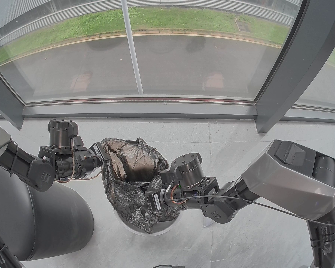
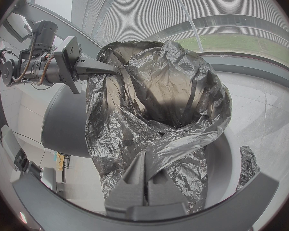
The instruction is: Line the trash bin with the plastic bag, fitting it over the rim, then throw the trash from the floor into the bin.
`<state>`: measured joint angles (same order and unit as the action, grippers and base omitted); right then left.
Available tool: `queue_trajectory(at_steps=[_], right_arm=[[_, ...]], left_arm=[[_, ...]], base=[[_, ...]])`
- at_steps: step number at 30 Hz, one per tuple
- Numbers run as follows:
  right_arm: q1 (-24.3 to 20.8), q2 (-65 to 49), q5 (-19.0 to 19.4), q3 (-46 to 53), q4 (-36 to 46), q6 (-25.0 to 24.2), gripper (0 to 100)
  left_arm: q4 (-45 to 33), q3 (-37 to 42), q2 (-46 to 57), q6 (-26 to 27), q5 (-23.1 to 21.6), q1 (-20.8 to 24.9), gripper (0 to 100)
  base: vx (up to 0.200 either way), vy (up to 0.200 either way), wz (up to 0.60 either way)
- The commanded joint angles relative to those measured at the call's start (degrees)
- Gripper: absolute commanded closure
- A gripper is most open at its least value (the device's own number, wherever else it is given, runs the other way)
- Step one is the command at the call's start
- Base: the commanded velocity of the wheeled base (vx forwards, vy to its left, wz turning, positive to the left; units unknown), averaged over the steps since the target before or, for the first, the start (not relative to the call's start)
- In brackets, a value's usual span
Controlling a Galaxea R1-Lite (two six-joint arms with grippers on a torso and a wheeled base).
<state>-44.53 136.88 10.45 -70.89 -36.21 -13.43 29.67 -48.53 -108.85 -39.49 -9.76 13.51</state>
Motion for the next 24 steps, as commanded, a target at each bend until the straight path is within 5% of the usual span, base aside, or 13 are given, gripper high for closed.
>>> queue_trajectory(at_steps=[1,24], right_arm=[[0.0,0.3,-0.3,2.0,-0.1,0.0,100],[0.1,-5.5,-1.9,23.9,-11.3,1.3,100]], left_arm=[[-0.1,1.0,-0.8,-0.2,-0.1,0.0,100],[-0.1,9.4,-3.2,-0.2,-1.3,1.5,100]], base=[[0.000,0.000,0.00],[0.000,0.000,0.00]])
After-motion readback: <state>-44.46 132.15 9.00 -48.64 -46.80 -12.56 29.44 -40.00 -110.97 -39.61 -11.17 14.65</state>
